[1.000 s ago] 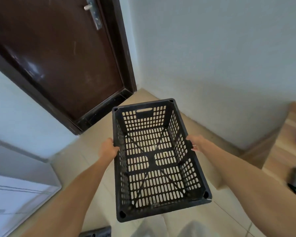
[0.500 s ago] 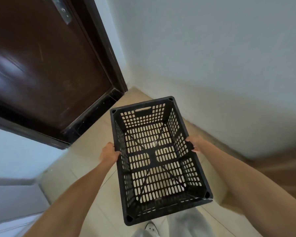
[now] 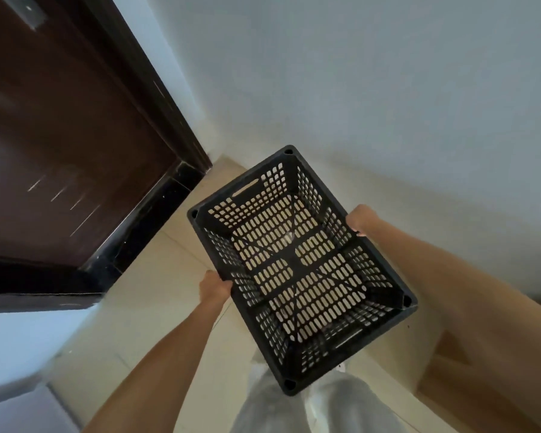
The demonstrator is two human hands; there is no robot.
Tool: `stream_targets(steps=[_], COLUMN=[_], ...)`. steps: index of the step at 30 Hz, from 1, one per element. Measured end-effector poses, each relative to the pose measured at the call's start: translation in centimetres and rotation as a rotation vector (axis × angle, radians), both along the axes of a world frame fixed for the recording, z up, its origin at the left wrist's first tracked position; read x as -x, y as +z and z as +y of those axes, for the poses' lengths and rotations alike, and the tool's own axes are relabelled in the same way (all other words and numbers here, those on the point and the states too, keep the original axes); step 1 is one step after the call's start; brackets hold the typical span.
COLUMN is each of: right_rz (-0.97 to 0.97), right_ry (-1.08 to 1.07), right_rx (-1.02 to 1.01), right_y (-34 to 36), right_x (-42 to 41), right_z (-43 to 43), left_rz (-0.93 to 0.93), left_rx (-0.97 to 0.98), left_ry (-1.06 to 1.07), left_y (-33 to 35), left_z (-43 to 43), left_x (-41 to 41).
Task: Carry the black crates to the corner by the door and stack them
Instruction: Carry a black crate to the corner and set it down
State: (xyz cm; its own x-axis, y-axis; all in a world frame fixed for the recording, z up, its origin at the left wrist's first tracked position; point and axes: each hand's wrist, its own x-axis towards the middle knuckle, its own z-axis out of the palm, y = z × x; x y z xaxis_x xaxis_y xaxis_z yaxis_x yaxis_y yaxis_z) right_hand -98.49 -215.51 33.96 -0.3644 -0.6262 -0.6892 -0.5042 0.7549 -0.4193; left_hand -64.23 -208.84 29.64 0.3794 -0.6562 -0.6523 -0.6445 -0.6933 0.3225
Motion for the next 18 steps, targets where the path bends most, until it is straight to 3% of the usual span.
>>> stream_targets(steps=[4, 18], right_rz=[0.083, 0.009], right_ry=[0.107, 0.179], right_rx=[0.013, 0.038], right_y=[-3.1, -19.2], right_x=[0.5, 3.1], right_z=[-5.7, -15.8], left_rz=[0.026, 0.088], left_rx=[-0.111, -0.274], left_ry=[-0.010, 0.138], left_y=[-4.2, -19.5], left_z=[-4.9, -15.1], left_x=[0.2, 3.8])
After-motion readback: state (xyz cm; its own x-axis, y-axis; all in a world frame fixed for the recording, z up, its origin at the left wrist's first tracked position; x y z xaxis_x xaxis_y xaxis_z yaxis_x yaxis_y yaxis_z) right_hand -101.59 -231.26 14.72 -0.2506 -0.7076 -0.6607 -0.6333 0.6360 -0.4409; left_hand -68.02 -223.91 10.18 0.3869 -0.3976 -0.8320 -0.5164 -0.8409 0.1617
